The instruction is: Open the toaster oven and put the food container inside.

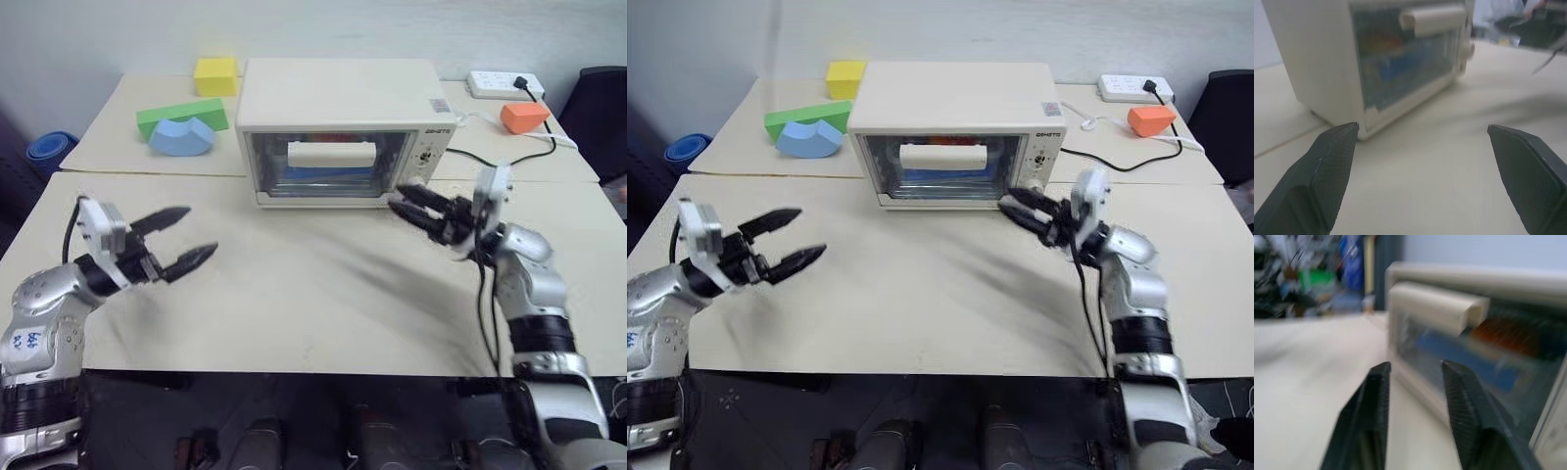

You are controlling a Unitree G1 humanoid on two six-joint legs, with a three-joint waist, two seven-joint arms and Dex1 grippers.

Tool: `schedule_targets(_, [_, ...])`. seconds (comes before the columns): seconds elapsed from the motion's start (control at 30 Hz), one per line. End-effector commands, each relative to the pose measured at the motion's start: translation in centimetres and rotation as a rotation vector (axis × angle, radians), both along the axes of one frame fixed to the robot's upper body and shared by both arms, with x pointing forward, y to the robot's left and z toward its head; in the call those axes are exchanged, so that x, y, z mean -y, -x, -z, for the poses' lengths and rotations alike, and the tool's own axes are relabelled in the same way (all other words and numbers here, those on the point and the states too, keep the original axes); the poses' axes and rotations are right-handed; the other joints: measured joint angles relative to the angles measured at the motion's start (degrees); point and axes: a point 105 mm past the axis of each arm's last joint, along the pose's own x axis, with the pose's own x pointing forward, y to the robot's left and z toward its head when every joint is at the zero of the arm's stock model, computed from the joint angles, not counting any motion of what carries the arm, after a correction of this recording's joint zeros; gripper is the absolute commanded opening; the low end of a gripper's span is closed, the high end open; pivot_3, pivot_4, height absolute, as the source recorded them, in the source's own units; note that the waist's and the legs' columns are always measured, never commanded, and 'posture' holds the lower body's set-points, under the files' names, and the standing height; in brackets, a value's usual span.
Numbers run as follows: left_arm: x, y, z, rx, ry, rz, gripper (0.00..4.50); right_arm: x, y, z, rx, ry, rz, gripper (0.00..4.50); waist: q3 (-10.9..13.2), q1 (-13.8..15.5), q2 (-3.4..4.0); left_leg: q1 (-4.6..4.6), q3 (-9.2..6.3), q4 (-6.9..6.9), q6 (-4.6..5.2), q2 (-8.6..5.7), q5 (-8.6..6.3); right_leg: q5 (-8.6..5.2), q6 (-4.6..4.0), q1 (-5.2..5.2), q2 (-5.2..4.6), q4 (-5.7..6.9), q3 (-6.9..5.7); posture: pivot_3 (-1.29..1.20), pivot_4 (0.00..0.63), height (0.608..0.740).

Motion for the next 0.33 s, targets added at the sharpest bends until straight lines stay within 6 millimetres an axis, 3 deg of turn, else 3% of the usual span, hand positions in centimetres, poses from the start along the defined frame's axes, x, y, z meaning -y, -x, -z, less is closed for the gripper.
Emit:
schedule_targets(0.03, [-0.4,1.9,2.0,-0.035,-0.134,0.076,4.50,1.0,2.6,1.5,0.031,0.164,-0.086,2.97,0.0,-0.1,0.00,0.04,0.04,-0.09,0.00,0.01,0.00,0.00,0.00,0.01,0.00,-0.04,0.03,0.00,0.150,0.740])
schedule_targets(0.1, [-0.9,2.4,2.7,-0.040,-0.155,0.048,4.50,2.0,4.0,3.5,0.031,0.264,-0.119,3.66,0.0,0.0,0.00,0.08,0.08,-0.17,0.00,0.04,0.00,0.00,0.00,0.01,0.01,-0.28,0.04,0.00,0.150,0.740])
schedule_targets(0.17, [-1.3,2.5,3.1,-0.042,-0.160,0.014,4.50,2.9,4.2,4.1,0.015,0.241,-0.074,4.36,0.0,0.0,0.00,0.12,0.06,-0.18,0.06,0.09,-0.01,0.00,0.00,0.04,0.04,-0.28,0.02,0.00,0.150,0.740])
schedule_targets(0.33, [-1.4,2.6,3.1,-0.007,-0.140,-0.020,4.50,3.3,4.8,5.2,0.007,0.222,-0.026,4.43,0.0,0.0,0.01,0.32,0.03,-0.22,0.12,0.11,0.03,0.00,-0.01,0.11,0.04,-0.07,0.02,0.00,0.150,0.740])
